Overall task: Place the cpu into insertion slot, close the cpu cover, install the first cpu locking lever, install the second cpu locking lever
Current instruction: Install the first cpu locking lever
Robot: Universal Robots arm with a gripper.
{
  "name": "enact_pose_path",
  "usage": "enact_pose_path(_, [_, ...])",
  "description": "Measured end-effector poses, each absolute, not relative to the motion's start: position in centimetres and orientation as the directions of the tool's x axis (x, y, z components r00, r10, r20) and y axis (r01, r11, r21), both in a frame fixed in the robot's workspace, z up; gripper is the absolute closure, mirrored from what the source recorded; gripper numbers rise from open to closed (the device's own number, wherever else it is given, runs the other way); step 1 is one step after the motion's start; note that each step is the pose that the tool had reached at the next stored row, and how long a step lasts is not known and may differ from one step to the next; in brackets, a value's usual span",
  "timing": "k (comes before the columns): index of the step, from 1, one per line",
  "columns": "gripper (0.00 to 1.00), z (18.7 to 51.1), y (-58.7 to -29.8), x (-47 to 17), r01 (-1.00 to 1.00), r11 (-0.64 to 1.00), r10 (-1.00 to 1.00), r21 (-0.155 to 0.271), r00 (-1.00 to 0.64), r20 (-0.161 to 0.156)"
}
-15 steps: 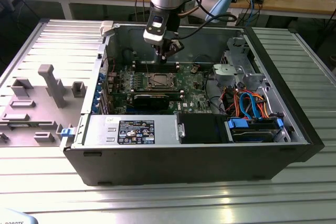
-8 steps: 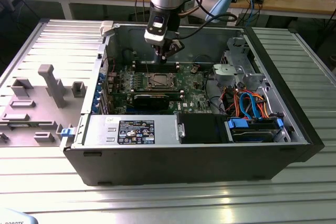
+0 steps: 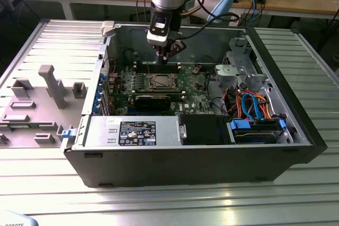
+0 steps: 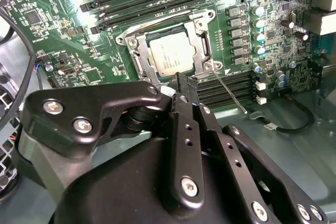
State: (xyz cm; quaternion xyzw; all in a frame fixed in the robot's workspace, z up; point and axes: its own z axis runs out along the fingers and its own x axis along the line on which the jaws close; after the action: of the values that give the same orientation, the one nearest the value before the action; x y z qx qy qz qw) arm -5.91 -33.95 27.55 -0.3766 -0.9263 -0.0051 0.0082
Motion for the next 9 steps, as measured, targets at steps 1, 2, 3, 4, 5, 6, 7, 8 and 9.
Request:
enact_pose_path(1, [0.89,27.6,-34.0,-6.0,0.694,0.72,0.694,0.003,-0.72,0.019])
enact_pose_path(2, [0.89,27.6,-34.0,-6.3,0.693,0.721,0.693,0.004,-0.721,0.02])
enact_pose_path(3, [0.89,27.6,-34.0,-6.7,0.692,0.721,0.692,0.005,-0.721,0.021])
enact_pose_path(4, [0.89,27.6,-34.0,-7.0,0.692,0.721,0.692,0.006,-0.721,0.021])
enact_pose_path(5, [0.89,27.6,-34.0,-7.2,0.692,0.721,0.692,0.006,-0.721,0.022])
enact_pose_path(6, [0.89,27.6,-34.0,-7.4,0.692,0.721,0.692,0.006,-0.721,0.022])
enact_pose_path(7, [0.89,27.6,-34.0,-7.4,0.692,0.721,0.692,0.007,-0.721,0.021])
enact_pose_path(8, [0.89,27.6,-34.0,-7.5,0.692,0.721,0.692,0.012,-0.722,0.015])
enact_pose_path(9, [0.89,27.5,-34.0,-7.6,0.692,0.722,0.692,0.021,-0.722,0.006])
